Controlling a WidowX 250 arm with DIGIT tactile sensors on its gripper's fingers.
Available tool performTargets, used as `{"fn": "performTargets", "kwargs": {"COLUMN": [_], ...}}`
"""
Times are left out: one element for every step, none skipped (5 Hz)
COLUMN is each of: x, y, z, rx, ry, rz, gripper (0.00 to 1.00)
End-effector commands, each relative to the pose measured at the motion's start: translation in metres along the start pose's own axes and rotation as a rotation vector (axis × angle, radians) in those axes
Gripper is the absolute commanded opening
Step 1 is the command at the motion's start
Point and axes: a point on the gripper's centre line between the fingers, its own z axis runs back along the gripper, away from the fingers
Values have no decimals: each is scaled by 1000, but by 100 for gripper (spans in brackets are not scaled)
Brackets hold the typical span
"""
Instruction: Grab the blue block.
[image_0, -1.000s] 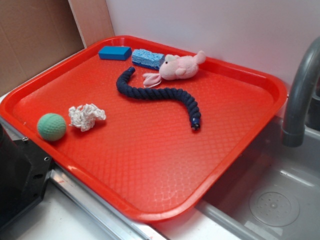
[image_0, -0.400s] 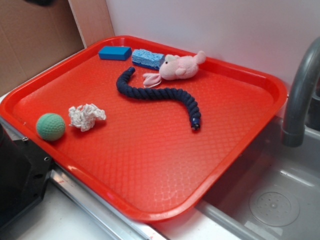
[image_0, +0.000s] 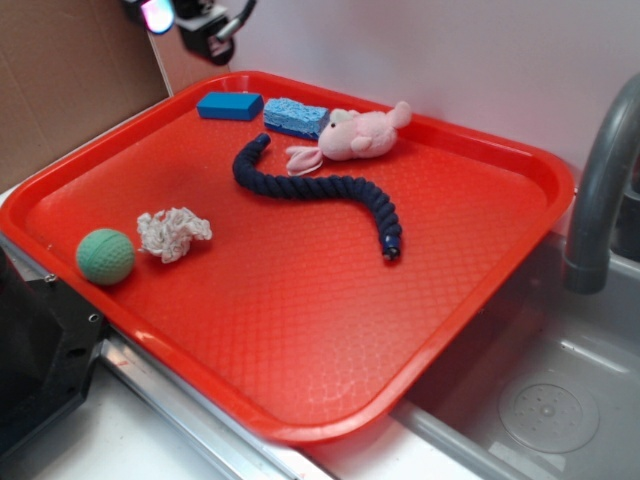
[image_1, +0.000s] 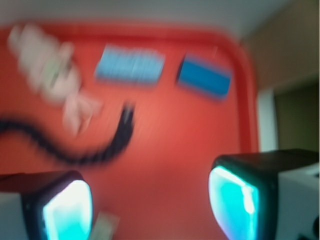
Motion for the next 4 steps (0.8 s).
{"fn": "performTargets", "kwargs": {"x": [13, 13, 24, 29], "y": [7, 7, 28, 30], "z": [16, 16, -12, -28], "rx": [14, 14, -51, -82], "ry": [-56, -56, -26, -39], "rz": [5, 5, -177, -349], "gripper": [100, 100, 100, 100]}}
